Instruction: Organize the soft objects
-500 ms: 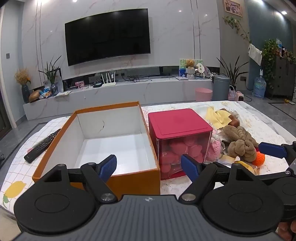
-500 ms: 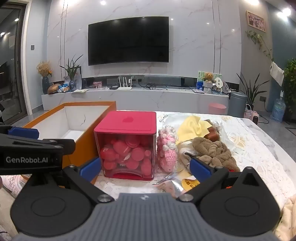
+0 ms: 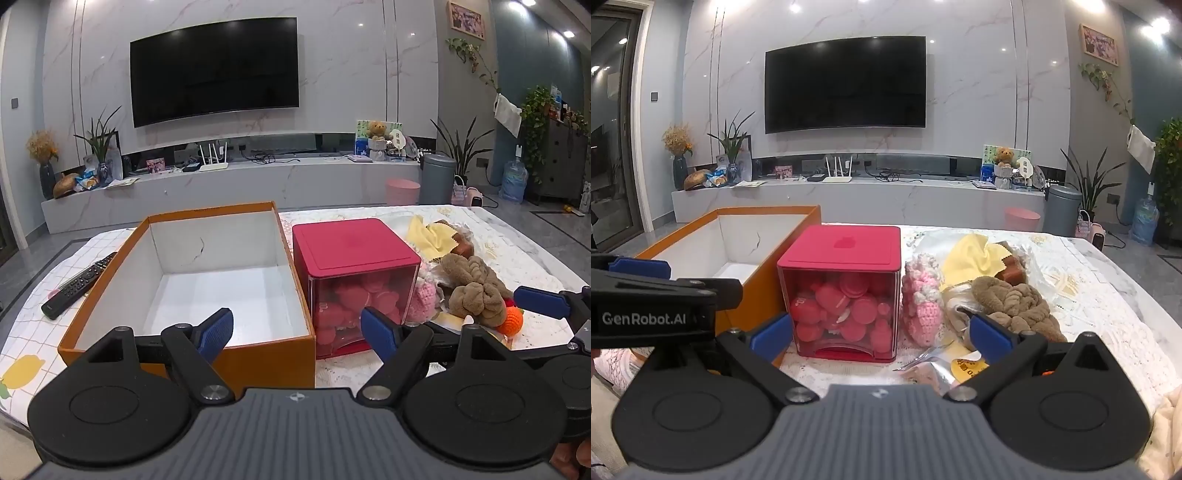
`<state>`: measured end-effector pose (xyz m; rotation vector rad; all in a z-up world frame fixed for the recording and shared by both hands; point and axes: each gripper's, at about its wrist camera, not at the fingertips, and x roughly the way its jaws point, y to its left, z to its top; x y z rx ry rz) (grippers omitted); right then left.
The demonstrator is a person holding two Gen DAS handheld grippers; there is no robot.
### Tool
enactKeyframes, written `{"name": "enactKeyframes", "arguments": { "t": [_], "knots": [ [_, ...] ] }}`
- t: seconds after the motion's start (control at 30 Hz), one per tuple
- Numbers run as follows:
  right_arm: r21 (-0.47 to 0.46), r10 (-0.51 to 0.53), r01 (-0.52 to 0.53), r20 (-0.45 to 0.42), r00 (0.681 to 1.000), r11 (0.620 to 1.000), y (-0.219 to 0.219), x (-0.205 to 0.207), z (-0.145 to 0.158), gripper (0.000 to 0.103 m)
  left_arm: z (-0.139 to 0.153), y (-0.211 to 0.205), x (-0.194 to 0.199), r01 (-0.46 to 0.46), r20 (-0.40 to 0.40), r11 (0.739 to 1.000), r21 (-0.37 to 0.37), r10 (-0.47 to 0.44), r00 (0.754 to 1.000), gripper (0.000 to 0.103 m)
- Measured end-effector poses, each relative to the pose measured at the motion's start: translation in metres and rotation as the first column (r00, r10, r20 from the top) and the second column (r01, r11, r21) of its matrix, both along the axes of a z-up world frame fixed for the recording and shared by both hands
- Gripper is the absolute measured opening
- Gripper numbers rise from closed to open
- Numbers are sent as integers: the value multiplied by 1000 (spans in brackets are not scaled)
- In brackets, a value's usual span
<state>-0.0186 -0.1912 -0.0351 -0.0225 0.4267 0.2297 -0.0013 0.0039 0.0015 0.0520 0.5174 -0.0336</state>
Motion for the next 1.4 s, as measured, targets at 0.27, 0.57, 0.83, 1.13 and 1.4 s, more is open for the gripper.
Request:
{"name": "enactKeyframes", "arguments": {
  "t": [0.27,0.57,0.83,1.13,1.4],
  "knots": [
    [-6,-1,1,1,1000,1000,-2,0,1,100,-3,2,1,0,-11,1000,-15,0,1000,92],
    [-16,-2,2,5,1000,1000,0,0,2,100,-5,1,2,-4,-14,1000,-10,4,1000,92],
    [-29,-2,2,15,1000,1000,1,0,1,100,-4,1,2,-7,-18,1000,-7,7,1000,92],
    [-36,-3,4,21,1000,999,3,-1,1,100,-4,-1,2,-11,-22,1000,-6,11,1000,92],
    [-34,-2,3,19,1000,999,2,-2,2,100,-4,-1,2,-12,-23,1000,-9,12,1000,92]
  ]
}}
